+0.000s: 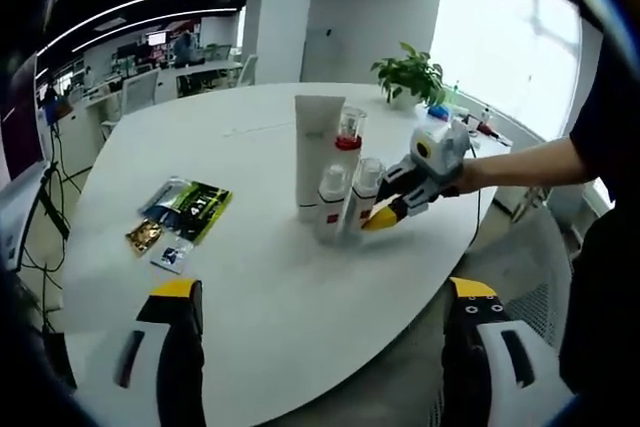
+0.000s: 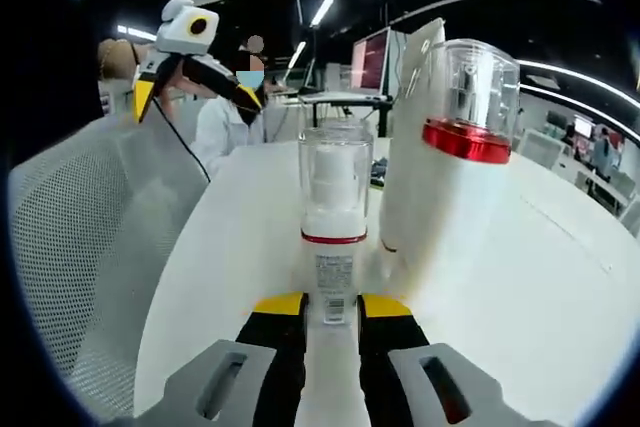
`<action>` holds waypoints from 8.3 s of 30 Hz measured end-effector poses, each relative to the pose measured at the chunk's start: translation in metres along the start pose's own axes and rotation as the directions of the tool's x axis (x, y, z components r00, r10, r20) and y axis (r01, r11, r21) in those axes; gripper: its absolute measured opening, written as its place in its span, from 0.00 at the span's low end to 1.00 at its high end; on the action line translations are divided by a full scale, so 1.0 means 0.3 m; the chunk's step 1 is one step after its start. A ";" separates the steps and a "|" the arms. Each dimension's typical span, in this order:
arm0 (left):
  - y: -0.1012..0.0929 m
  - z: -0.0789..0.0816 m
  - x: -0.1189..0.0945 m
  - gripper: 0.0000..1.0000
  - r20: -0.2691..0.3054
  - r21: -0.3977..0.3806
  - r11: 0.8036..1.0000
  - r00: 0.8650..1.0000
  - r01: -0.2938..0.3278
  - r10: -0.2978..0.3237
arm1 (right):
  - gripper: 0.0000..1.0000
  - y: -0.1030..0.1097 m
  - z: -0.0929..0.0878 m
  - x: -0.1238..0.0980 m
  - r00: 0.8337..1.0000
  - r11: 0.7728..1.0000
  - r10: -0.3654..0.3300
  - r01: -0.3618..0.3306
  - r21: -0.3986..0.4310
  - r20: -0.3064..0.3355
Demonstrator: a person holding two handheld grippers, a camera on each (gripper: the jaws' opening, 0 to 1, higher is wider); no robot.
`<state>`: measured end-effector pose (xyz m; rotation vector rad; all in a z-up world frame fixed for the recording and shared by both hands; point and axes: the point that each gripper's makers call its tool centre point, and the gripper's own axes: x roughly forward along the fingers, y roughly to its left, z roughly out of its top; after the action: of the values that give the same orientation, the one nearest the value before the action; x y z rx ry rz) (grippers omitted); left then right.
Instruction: Arrange the skincare products in the storage area until every visible bottle or jar stands upright without overlapping.
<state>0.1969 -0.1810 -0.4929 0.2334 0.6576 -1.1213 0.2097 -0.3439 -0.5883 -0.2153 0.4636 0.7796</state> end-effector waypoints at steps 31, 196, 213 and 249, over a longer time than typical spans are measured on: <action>0.018 -0.012 -0.001 0.92 -0.006 -0.023 1.000 1.000 -0.005 0.005 | 0.20 -0.006 -0.011 0.001 0.999 0.999 -0.019 0.020 0.040 -0.038; 0.997 0.084 0.521 0.36 -0.245 -0.008 0.969 0.940 -0.249 0.239 | 0.90 0.138 -0.032 -0.387 0.829 0.658 -0.491 0.555 0.509 -0.270; 1.026 0.104 0.522 0.03 -0.234 0.061 0.970 0.941 -0.237 0.244 | 0.89 0.133 -0.029 -0.392 0.823 0.651 -0.500 0.563 0.509 -0.271; 0.787 0.061 0.457 0.18 -0.266 -0.501 0.837 0.959 -0.220 0.093 | 0.89 0.136 0.005 -0.384 0.832 0.678 -0.504 0.547 0.492 -0.231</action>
<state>0.4507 -0.1910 -0.5947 -0.0582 1.1113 -0.7203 0.1097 -0.3870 -0.5327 0.1577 0.6402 0.0423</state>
